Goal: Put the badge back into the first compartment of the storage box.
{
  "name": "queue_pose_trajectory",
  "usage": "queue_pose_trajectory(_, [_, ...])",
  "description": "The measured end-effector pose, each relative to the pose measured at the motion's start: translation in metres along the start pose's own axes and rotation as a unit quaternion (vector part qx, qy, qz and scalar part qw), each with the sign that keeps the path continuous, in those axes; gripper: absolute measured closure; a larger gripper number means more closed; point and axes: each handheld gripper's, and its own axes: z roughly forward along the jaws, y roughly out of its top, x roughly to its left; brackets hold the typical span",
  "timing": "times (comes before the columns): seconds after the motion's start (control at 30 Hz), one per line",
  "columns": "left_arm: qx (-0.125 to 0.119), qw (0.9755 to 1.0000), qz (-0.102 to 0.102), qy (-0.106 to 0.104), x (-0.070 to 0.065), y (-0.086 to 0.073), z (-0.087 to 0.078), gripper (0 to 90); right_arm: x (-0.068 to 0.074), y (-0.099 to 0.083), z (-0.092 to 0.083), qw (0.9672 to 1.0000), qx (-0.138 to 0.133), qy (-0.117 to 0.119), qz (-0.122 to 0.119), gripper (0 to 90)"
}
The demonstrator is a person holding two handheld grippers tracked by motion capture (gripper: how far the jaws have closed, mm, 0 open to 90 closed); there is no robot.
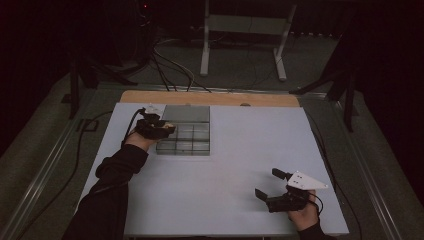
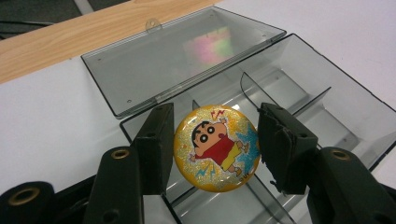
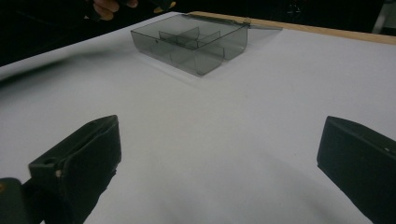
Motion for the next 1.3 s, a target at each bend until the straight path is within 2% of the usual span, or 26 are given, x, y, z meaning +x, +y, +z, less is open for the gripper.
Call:
queue_pose_trajectory(0.13, [-0.001, 1.0, 0.001, 0.006, 0.0, 0.0, 0.003, 48.6, 0.0, 0.0, 0.0, 1.0, -0.001, 0.0, -0.001, 0.0])
queue_pose_trajectory(0.23, [-0.004, 1.0, -0.005, 0.003, 0.001, 0.0, 0.005, 48.6, 0.0, 0.0, 0.0, 1.0, -0.001, 0.0, 0.0, 0.0])
queue_pose_trajectory(0.73, [-0.003, 0.9999, -0.01, 0.001, 0.003, -0.006, 0.02, 48.6, -0.001, 0.0, 0.0, 1.0, -0.001, 0.001, 0.001, 0.0])
queue_pose_trajectory(0.93, [-0.002, 1.0, 0.003, 0.008, 0.002, -0.008, 0.023, 48.6, 0.0, 0.0, 0.0, 1.0, -0.001, 0.002, 0.0, 0.0])
queue_pose_trajectory(1.23, [-0.004, 0.9998, 0.009, 0.015, 0.001, -0.01, 0.027, 48.6, 0.0, 0.0, 0.0, 1.0, 0.001, 0.001, -0.001, 0.0])
queue_pose_trajectory(1.3, [0.001, 0.9995, 0.02, 0.023, 0.0, -0.011, 0.027, 48.6, 0.0, 0.0, 0.0, 1.0, 0.001, 0.001, 0.001, 0.0])
